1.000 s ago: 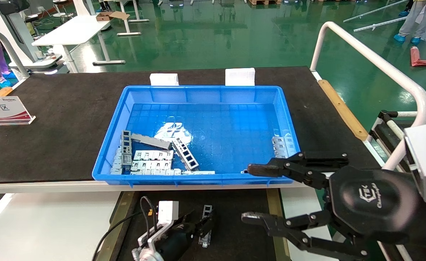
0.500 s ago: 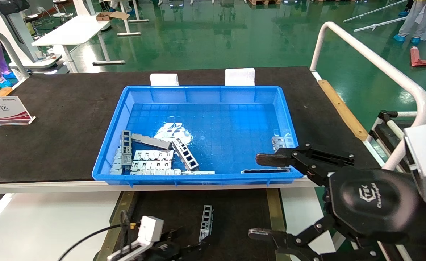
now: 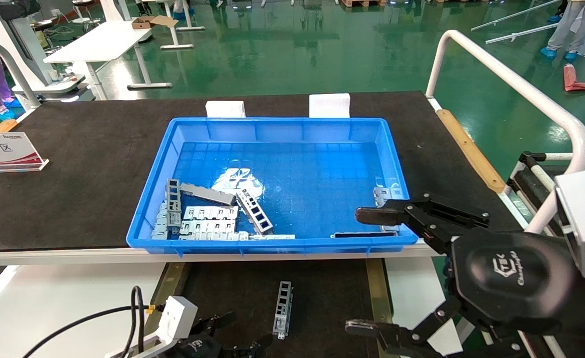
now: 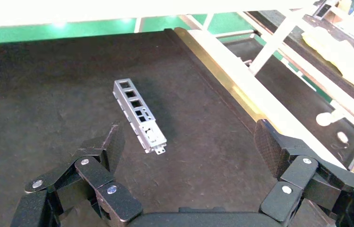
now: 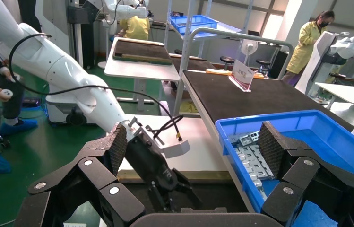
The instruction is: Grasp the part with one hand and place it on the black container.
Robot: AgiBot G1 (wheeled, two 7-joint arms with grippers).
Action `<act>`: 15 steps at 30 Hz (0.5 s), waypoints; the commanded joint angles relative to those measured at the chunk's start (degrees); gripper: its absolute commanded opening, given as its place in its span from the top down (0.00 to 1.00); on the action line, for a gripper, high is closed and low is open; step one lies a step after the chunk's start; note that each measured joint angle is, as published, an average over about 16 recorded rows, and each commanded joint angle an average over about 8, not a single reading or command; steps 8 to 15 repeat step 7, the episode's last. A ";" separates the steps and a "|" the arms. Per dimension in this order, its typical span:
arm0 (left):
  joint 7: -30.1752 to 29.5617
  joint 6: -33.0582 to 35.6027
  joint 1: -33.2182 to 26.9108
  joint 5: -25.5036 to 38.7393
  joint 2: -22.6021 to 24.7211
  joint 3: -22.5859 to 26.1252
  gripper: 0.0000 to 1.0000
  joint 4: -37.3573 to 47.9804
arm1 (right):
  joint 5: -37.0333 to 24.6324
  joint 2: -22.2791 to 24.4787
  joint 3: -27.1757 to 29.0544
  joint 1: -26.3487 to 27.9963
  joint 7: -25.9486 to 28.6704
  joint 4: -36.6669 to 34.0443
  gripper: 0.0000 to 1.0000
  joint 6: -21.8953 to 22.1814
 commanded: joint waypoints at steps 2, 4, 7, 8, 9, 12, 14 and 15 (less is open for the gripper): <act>-0.25 1.11 -0.50 -0.01 -1.43 -0.10 0.00 -0.79 | 0.00 0.00 -0.01 0.00 0.00 0.00 0.00 0.00; -0.41 1.60 -0.92 -0.09 -1.85 -0.23 0.00 -0.75 | 0.01 0.00 -0.01 0.00 0.00 0.00 0.00 0.00; -0.52 1.94 -1.22 -0.14 -2.13 -0.31 0.00 -0.70 | 0.01 0.00 -0.01 0.00 -0.01 0.00 0.00 0.00; -0.52 1.94 -1.22 -0.14 -2.13 -0.31 0.00 -0.70 | 0.01 0.00 -0.01 0.00 -0.01 0.00 0.00 0.00; -0.52 1.94 -1.22 -0.14 -2.13 -0.31 0.00 -0.70 | 0.01 0.00 -0.01 0.00 -0.01 0.00 0.00 0.00; -0.52 1.94 -1.22 -0.14 -2.13 -0.31 0.00 -0.70 | 0.01 0.00 -0.01 0.00 -0.01 0.00 0.00 0.00; -0.52 1.94 -1.22 -0.14 -2.13 -0.31 0.00 -0.70 | 0.01 0.00 -0.01 0.00 -0.01 0.00 0.00 0.00; -0.52 1.94 -1.22 -0.14 -2.13 -0.31 0.00 -0.70 | 0.01 0.00 -0.01 0.00 -0.01 0.00 0.00 0.00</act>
